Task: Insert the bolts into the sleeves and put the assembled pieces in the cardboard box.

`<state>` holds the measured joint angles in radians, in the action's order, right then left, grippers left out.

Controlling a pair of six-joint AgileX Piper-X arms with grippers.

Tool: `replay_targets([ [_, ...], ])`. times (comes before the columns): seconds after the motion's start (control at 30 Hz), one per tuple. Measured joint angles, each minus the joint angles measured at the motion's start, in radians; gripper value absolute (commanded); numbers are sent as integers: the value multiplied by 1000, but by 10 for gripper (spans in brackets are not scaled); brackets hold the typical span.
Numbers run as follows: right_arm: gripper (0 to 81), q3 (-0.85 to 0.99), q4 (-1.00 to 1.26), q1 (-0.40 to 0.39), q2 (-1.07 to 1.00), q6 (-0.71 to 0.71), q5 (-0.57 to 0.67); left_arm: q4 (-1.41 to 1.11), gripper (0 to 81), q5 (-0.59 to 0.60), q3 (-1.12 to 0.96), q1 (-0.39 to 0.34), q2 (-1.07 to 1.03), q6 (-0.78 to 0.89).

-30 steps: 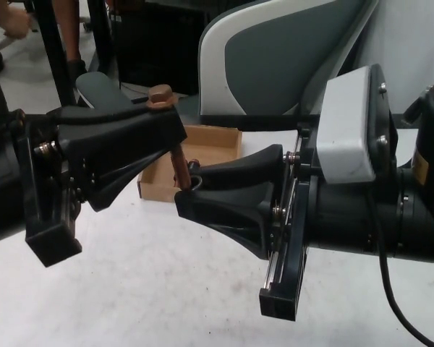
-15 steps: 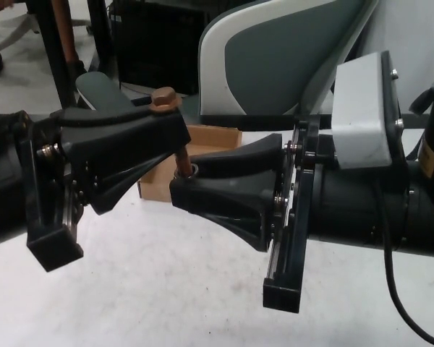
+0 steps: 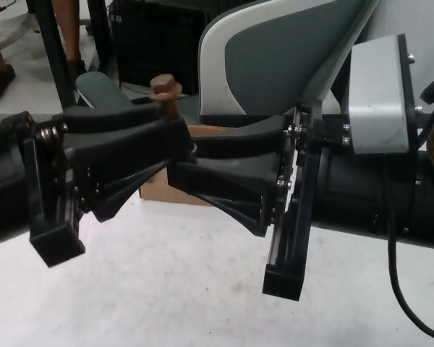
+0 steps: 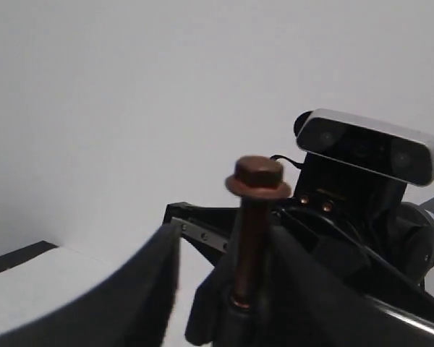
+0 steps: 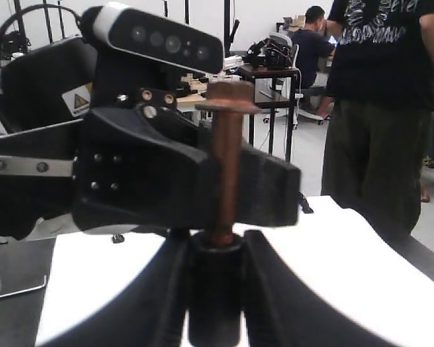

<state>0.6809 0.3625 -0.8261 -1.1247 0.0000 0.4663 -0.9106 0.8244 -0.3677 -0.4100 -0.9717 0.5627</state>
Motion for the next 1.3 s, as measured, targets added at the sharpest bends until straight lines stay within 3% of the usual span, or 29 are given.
replay_targets([
  [0.4,2,0,43,0,-1,28,3,14,541,-34,-3,0,0,44],
  [0.63,2,3,56,0,-2,35,-25,12,541,3,-5,0,0,130],
  [1.07,2,74,111,131,0,40,-61,48,529,91,0,-8,18,216],
  [1.17,2,94,42,148,0,42,-64,135,402,63,0,-8,19,151],
  [1.3,2,146,-181,170,-4,45,-64,243,53,45,0,-8,19,1],
])
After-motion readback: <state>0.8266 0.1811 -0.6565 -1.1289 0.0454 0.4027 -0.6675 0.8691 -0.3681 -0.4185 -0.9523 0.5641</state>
